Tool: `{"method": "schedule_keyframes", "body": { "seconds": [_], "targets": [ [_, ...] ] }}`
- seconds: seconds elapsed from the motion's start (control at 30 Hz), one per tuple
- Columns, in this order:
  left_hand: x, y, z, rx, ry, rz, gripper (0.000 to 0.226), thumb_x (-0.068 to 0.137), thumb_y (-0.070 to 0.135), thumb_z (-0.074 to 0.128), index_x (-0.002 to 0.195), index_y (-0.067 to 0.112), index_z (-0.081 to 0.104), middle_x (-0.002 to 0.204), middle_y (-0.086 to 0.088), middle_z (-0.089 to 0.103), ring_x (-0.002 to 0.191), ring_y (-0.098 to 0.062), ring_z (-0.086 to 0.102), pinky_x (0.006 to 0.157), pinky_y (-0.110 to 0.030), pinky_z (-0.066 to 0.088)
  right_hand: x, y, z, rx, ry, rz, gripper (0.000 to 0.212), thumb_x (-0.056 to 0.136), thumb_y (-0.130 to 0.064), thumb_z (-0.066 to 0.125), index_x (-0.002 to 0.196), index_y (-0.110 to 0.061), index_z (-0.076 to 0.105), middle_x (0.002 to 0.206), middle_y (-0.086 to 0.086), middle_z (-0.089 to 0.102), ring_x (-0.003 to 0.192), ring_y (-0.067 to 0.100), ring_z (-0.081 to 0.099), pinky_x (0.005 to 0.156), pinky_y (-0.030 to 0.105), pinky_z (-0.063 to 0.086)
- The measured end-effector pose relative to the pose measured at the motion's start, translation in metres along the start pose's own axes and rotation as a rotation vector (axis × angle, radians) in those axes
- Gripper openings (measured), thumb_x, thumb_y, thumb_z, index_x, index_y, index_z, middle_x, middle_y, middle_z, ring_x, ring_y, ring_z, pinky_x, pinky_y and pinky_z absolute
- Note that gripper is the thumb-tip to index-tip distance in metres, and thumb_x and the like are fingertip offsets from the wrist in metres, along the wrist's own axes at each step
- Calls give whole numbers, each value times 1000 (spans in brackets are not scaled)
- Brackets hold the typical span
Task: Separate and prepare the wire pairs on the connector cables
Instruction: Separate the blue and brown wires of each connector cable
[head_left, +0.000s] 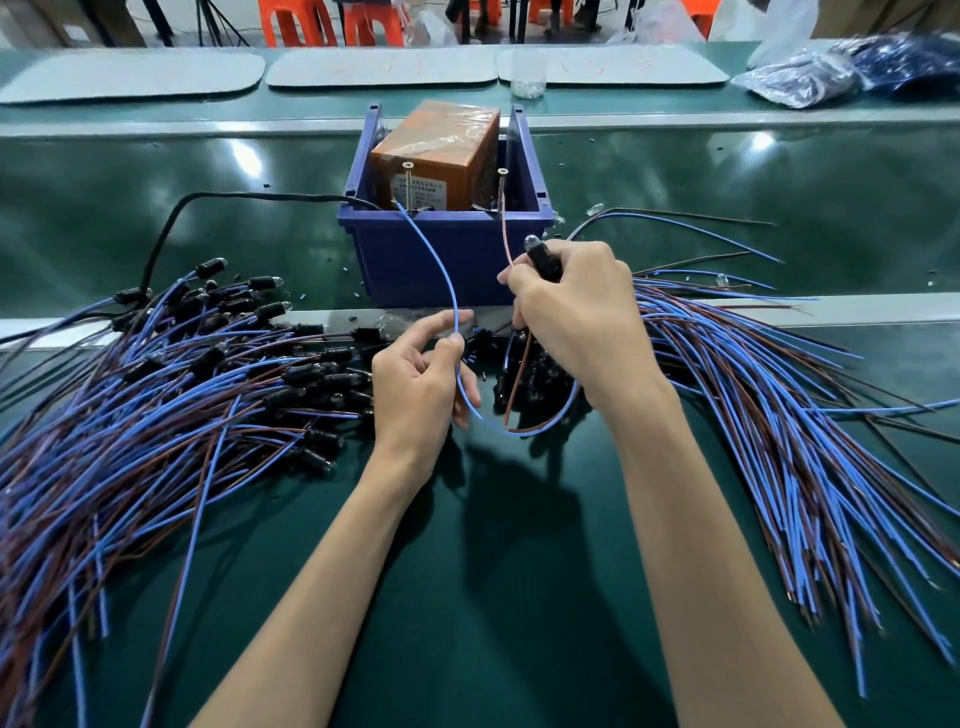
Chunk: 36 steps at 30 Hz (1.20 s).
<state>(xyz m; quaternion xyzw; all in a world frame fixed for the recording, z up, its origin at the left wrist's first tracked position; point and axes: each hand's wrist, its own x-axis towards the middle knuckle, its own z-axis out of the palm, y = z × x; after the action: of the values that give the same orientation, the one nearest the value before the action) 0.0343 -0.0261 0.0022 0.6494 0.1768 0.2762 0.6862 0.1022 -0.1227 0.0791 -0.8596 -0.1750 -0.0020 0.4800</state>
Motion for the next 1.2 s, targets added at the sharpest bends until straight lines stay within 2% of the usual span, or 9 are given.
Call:
{"method": "schedule_keyframes", "body": {
  "seconds": [0.37, 0.5, 0.63, 0.73, 0.8, 0.93, 1.0, 1.1, 1.2],
  "targets": [
    [-2, 0, 0, 45, -47, 19, 27, 93, 1, 45, 98, 13, 69, 35, 1, 47, 28, -9, 31, 35, -15, 30, -1, -2, 1, -4, -15, -71, 22, 86, -18, 54, 82, -2, 69, 68, 15, 66, 77, 30, 58, 71, 34, 43],
    [-2, 0, -1, 56, -44, 31, 27, 91, 4, 47, 94, 19, 69, 37, 2, 49, 28, -9, 32, 35, -14, 30, -2, -3, 1, 1, -32, -96, 22, 86, -18, 55, 82, -3, 70, 66, 13, 65, 76, 29, 57, 71, 33, 43],
    [-1, -1, -1, 52, -57, 20, 26, 90, 6, 49, 95, 23, 69, 39, 4, 50, 30, -9, 35, 34, -15, 30, -4, -3, -2, 20, -61, -142, 21, 85, -11, 57, 77, 5, 65, 70, 22, 63, 63, 24, 45, 67, 34, 38],
    [0, -3, 0, 44, -29, -2, 24, 90, 5, 51, 107, 10, 67, 38, 4, 50, 30, -8, 36, 34, -15, 31, -4, -2, -1, 29, -53, -147, 21, 86, -12, 58, 73, 3, 65, 67, 18, 64, 71, 33, 53, 68, 34, 39],
    [0, -2, 1, 52, -22, -1, 24, 91, 2, 51, 104, 13, 67, 38, 4, 50, 30, -8, 36, 33, -15, 31, -3, -1, -1, 30, -58, -143, 20, 86, -11, 58, 74, 3, 65, 67, 17, 64, 77, 34, 56, 67, 33, 40],
    [0, -3, 0, 53, -18, 4, 25, 92, 5, 51, 111, 5, 66, 40, 4, 52, 32, -9, 39, 35, -16, 33, -5, -1, -3, 36, -79, -133, 20, 87, -12, 57, 76, 0, 68, 67, 13, 66, 76, 32, 58, 68, 31, 42],
    [0, -2, -1, 12, -28, 28, 25, 90, 15, 51, 105, 6, 68, 43, 1, 55, 33, -12, 41, 36, -18, 35, -5, -4, -4, 21, -99, -120, 21, 87, -12, 57, 74, -1, 69, 66, 11, 67, 70, 27, 59, 67, 31, 43],
    [-1, 1, -1, -105, -46, 41, 32, 90, 30, 43, 78, 20, 71, 49, -2, 61, 37, -16, 46, 38, -20, 38, -6, -7, -10, 83, -305, -45, 23, 89, -16, 58, 73, -8, 72, 55, 0, 67, 45, 5, 52, 52, 17, 40],
    [1, 2, -2, -261, -85, -24, 46, 91, 44, 35, 73, 16, 67, 49, 2, 59, 39, -17, 47, 40, -21, 38, -10, -10, -14, 123, -526, -2, 28, 94, -23, 56, 79, -3, 69, 59, 1, 70, 41, 4, 57, 48, 9, 39]
  ]
}}
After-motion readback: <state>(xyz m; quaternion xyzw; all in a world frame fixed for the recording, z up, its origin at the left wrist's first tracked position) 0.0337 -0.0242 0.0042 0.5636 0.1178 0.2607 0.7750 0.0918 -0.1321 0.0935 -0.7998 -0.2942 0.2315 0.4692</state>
